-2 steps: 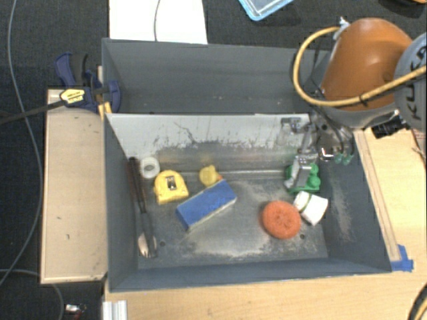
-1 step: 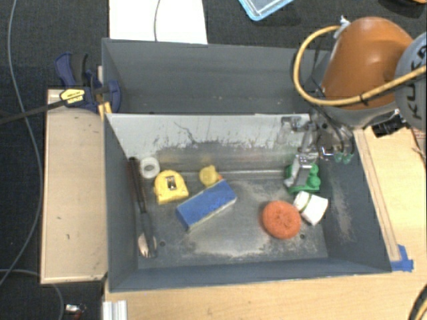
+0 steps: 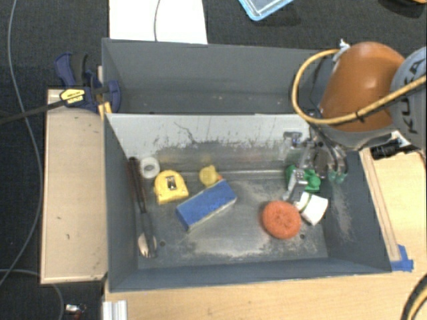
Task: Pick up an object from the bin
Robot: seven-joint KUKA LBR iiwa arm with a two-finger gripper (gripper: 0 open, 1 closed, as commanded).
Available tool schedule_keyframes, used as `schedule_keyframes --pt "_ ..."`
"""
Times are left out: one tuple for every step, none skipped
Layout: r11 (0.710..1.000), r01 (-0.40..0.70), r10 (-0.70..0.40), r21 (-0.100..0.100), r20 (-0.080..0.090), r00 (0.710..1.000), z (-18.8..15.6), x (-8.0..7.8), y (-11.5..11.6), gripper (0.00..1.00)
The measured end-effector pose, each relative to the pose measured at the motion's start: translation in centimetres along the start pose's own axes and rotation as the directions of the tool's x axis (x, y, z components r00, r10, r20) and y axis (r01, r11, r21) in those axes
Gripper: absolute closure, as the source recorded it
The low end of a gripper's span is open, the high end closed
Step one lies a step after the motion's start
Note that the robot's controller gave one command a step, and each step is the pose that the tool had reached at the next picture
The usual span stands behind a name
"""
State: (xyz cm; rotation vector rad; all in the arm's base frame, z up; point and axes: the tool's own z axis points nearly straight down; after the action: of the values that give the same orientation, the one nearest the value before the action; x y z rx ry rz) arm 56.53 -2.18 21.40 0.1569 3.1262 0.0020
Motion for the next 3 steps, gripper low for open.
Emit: schedule_keyframes --pt "0.994 -0.108 0.108 0.001 -0.003 0.994 2.8 -0.9 -3.1 0.00" --pt "0.994 -0.105 0.105 0.001 -0.008 0.994 5.3 3.6 -5.0 0.00" --pt "0.970 -0.243 0.243 0.001 0.003 0.970 8.9 2.0 -9.9 0.00"
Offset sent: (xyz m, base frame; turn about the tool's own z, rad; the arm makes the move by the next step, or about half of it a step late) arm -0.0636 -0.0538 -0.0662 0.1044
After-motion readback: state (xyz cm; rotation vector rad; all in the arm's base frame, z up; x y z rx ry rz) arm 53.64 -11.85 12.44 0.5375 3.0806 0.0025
